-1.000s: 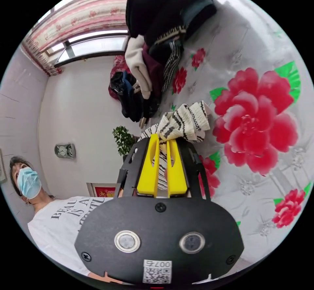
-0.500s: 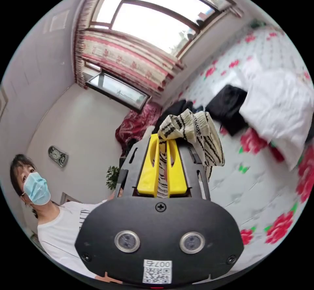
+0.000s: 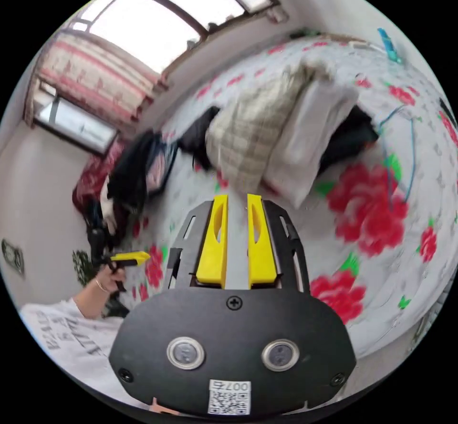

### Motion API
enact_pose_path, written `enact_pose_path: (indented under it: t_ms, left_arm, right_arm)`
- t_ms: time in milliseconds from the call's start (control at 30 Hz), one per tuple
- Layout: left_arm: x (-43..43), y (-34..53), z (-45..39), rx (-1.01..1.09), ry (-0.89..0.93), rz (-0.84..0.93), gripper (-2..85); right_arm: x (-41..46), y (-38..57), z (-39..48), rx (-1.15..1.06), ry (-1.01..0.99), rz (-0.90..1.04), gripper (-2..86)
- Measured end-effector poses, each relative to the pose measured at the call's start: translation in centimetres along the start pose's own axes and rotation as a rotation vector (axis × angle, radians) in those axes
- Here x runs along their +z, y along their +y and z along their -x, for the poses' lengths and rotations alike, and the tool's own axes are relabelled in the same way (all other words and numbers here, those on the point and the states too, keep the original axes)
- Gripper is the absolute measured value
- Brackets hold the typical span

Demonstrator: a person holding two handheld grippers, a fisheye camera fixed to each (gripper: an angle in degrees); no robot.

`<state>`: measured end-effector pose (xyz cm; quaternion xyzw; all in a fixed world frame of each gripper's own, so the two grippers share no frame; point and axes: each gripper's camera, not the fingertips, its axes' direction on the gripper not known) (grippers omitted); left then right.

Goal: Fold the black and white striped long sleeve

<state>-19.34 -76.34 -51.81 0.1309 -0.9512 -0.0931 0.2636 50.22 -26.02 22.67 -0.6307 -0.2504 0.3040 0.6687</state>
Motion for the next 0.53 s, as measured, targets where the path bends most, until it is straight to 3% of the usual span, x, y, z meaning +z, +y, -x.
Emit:
enact_pose_path:
  t_ms: [100, 267, 400, 533]
  left_arm:
    - [-0.2, 10.3, 4.2, -0.156, -0.028, 0.043, 6.7]
    - [-6.0, 25.0, 6.5, -0.373, -0.263, -0.102, 5.4]
    - [-11.7, 34.8, 8.7, -0.550, -0.414, -0.281, 5.2]
    - [-17.9, 43.7, 11.5, -0.687, -0.453, -0.484, 6.4]
  right_arm:
    - [9.0, 11.0, 4.2, -0.070, -0.007, 0.257, 5.4]
    - [16.0, 25.3, 16.9, -0.341, -0.009, 0.492, 5.6]
    - [19.9, 30.8, 25.3, -0.653, 0.028, 0.666, 5.6]
    - [24.2, 33.5, 30.7, -0.822, 0.265, 0.744, 5.6]
